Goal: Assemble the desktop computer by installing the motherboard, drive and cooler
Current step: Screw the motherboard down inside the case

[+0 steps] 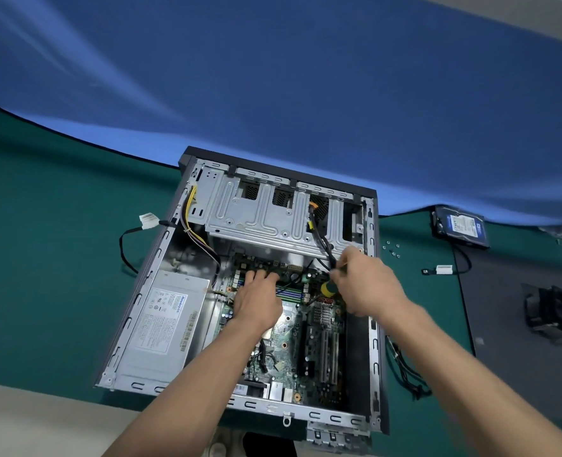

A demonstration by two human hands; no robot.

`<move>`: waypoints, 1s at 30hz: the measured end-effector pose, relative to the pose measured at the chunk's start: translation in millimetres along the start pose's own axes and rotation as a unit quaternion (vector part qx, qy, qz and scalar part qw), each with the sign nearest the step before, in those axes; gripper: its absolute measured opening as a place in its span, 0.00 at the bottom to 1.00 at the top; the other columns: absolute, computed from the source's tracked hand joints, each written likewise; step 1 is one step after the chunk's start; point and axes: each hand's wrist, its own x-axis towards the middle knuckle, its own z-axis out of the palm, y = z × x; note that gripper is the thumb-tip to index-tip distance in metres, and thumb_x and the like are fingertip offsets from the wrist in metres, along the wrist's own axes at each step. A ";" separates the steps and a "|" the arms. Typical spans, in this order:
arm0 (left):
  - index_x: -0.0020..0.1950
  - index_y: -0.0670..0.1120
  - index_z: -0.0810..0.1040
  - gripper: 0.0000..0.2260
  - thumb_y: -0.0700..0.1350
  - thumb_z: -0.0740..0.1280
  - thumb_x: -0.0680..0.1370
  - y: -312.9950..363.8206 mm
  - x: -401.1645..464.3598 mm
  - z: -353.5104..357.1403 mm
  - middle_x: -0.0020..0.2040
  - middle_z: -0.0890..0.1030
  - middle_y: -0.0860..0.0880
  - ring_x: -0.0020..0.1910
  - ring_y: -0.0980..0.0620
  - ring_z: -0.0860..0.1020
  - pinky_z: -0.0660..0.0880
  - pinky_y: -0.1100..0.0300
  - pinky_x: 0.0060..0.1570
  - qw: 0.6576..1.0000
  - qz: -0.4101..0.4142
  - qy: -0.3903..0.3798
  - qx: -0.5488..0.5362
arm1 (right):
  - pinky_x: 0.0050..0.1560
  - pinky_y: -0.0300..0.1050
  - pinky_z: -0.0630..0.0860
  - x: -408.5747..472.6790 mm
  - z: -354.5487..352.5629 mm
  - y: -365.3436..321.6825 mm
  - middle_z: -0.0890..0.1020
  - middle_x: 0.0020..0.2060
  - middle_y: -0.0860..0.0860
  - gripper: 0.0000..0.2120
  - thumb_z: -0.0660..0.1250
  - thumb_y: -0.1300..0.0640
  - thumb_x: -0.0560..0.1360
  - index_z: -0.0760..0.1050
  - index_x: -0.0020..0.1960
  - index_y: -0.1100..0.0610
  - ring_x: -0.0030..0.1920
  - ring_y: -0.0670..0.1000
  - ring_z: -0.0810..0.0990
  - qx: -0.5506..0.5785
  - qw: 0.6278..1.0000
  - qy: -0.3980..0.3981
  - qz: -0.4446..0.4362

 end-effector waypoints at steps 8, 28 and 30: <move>0.71 0.47 0.66 0.22 0.39 0.61 0.76 -0.8 -0.1 1.2 0.65 0.70 0.48 0.65 0.49 0.63 0.68 0.53 0.60 1.000 0.000 0.002 -0.002 | 0.46 0.52 0.78 -0.9 -5.6 3.8 0.79 0.46 0.55 0.14 0.59 0.50 0.80 0.64 0.60 0.58 0.42 0.58 0.80 -0.010 1.000 -0.004 -0.002; 0.65 0.47 0.71 0.15 0.42 0.58 0.79 15.5 -9.8 -9.1 0.60 0.75 0.50 0.59 0.53 0.71 0.70 0.57 0.59 0.991 0.090 0.094 -0.001 | 0.37 0.42 0.68 -6.2 2.7 8.3 0.70 0.32 0.47 0.05 0.60 0.57 0.76 0.71 0.42 0.55 0.38 0.52 0.75 -0.320 0.946 -0.043 -0.045; 0.58 0.48 0.75 0.11 0.45 0.57 0.80 27.7 -13.3 -18.7 0.52 0.78 0.52 0.52 0.55 0.74 0.73 0.58 0.53 0.986 0.115 0.115 -0.038 | 0.34 0.41 0.66 -11.4 4.3 12.4 0.71 0.32 0.47 0.05 0.59 0.56 0.76 0.71 0.42 0.54 0.37 0.51 0.74 -0.315 0.947 -0.023 -0.059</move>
